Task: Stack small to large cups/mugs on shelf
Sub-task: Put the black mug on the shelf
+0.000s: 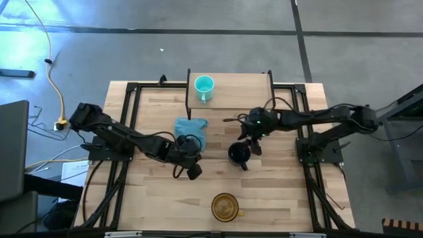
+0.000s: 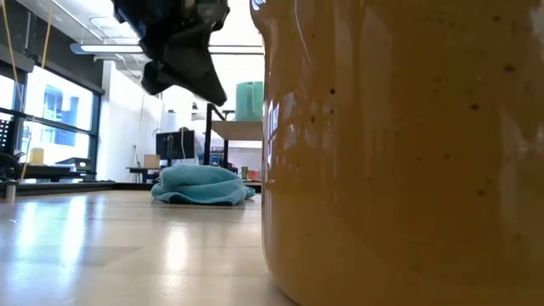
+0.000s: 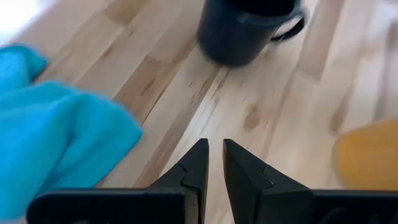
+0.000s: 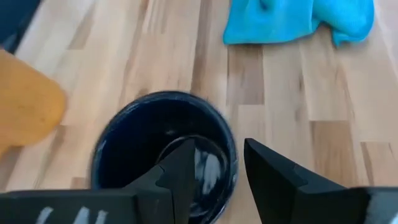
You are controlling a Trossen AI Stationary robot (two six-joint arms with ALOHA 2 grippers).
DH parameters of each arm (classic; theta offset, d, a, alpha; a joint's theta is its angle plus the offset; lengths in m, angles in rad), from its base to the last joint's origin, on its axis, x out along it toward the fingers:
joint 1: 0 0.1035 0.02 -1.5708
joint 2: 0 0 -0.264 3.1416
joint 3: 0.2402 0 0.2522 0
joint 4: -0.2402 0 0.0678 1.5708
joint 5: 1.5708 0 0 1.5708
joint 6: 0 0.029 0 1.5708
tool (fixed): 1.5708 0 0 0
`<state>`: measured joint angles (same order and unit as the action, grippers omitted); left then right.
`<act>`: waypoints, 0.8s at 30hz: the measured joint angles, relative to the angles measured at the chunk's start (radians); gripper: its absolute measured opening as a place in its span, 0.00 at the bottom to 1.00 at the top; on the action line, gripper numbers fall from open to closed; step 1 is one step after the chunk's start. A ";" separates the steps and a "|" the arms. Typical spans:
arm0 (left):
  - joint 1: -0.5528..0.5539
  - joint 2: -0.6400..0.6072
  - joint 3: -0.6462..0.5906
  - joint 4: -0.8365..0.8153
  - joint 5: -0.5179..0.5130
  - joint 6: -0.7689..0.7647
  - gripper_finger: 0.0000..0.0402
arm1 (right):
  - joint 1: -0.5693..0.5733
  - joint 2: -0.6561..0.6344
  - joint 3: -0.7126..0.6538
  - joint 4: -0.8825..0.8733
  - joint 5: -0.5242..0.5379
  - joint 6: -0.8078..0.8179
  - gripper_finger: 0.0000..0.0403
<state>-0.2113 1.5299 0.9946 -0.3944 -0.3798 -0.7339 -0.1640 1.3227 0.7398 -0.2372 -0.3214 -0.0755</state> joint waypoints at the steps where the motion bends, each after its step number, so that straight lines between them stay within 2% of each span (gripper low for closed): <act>1: -0.006 -0.005 -0.007 -0.005 0.000 -0.005 0.09 | -0.001 0.018 0.016 -0.018 -0.002 -0.012 0.32; 12: -0.100 -0.054 -0.082 -0.009 -0.104 -0.103 0.09 | 0.000 0.179 0.131 -0.086 -0.026 -0.061 0.32; 19: -0.139 -0.077 -0.110 -0.018 -0.158 -0.169 0.09 | 0.000 0.194 0.132 -0.124 -0.022 -0.055 0.32; 24: -0.142 -0.089 -0.123 -0.019 -0.177 -0.171 0.09 | -0.002 0.194 0.131 -0.130 -0.003 -0.030 0.24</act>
<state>-0.3531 1.4412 0.8715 -0.4135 -0.5572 -0.9051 -0.1658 1.5169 0.8711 -0.3668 -0.3241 -0.1055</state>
